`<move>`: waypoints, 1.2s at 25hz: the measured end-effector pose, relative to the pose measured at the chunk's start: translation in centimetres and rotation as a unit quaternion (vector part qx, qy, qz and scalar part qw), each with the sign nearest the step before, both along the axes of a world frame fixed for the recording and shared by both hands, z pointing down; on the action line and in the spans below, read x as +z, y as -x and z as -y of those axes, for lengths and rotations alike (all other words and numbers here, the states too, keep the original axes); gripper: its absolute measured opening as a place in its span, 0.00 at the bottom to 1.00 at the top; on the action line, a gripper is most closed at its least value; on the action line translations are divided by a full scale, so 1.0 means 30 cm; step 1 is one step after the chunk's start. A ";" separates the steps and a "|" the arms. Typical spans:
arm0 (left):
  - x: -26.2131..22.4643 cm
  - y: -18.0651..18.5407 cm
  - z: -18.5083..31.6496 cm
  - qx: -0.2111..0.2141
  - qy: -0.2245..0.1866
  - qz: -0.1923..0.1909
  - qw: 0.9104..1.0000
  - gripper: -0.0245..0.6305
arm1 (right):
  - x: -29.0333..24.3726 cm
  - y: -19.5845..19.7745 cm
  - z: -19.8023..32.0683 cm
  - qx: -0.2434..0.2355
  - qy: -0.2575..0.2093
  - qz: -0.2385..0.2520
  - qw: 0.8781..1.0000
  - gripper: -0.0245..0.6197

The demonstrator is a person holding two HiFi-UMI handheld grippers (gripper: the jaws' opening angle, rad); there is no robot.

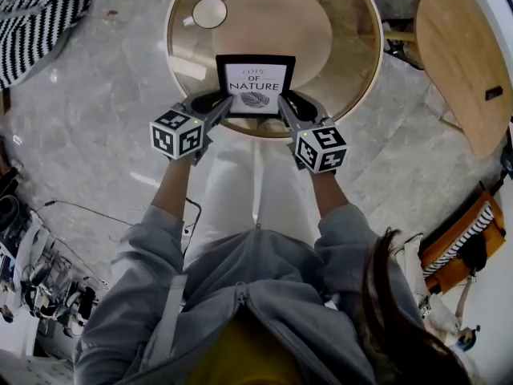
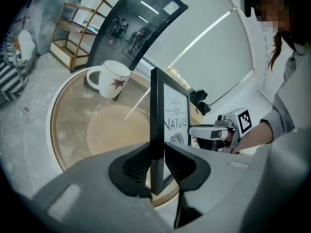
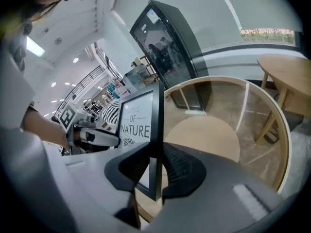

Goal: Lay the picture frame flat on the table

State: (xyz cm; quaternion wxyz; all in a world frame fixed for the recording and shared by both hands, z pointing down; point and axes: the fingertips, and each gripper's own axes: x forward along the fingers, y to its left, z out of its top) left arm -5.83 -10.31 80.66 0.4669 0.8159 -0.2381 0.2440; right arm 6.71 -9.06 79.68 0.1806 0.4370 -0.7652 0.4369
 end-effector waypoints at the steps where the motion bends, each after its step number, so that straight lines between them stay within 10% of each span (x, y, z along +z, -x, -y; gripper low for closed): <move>1: 0.027 0.014 -0.010 -0.005 0.014 0.002 1.000 0.18 | 0.027 0.014 -0.004 -0.003 0.012 0.001 1.000 0.16; 12: 0.219 0.085 -0.089 -0.033 0.102 0.033 0.994 0.18 | 0.219 0.091 -0.038 -0.033 0.102 -0.006 0.994 0.16; 30: 0.293 0.116 -0.105 -0.081 0.137 0.105 0.982 0.21 | 0.300 0.110 -0.037 -0.026 0.143 -0.039 0.989 0.16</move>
